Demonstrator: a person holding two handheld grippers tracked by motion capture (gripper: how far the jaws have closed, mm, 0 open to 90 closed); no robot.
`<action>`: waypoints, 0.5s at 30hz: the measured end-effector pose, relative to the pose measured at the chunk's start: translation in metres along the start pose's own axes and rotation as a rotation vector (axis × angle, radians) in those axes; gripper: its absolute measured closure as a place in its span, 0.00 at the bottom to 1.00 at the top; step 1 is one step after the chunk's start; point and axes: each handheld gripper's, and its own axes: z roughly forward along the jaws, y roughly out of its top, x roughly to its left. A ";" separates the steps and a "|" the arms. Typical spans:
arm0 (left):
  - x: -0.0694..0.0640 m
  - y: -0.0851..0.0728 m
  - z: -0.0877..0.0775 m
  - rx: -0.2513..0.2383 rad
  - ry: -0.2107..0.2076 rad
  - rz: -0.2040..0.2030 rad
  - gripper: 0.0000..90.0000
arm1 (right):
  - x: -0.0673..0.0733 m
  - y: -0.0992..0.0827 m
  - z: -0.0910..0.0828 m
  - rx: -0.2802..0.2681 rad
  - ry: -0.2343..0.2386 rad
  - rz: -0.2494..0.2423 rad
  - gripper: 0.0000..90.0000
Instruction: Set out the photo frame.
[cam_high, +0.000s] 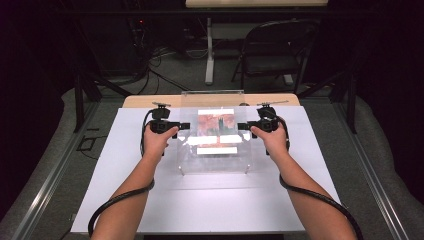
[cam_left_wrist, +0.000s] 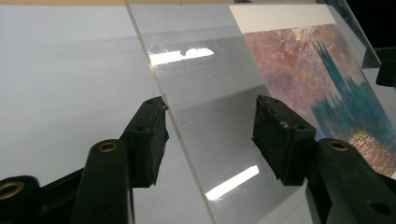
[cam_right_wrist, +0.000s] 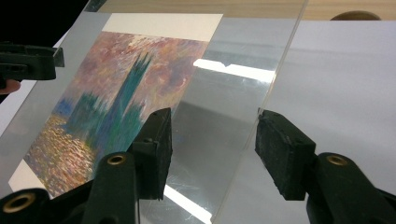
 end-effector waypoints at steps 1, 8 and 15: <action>-0.001 0.000 -0.002 -0.003 -0.001 0.003 0.52 | 0.001 0.000 -0.002 -0.003 0.000 -0.007 0.52; -0.005 -0.001 -0.012 -0.020 -0.004 0.026 0.56 | 0.005 0.001 -0.011 -0.022 0.006 -0.027 0.56; -0.011 -0.002 -0.023 -0.035 -0.004 0.043 0.59 | 0.011 0.001 -0.022 -0.027 0.001 -0.052 0.58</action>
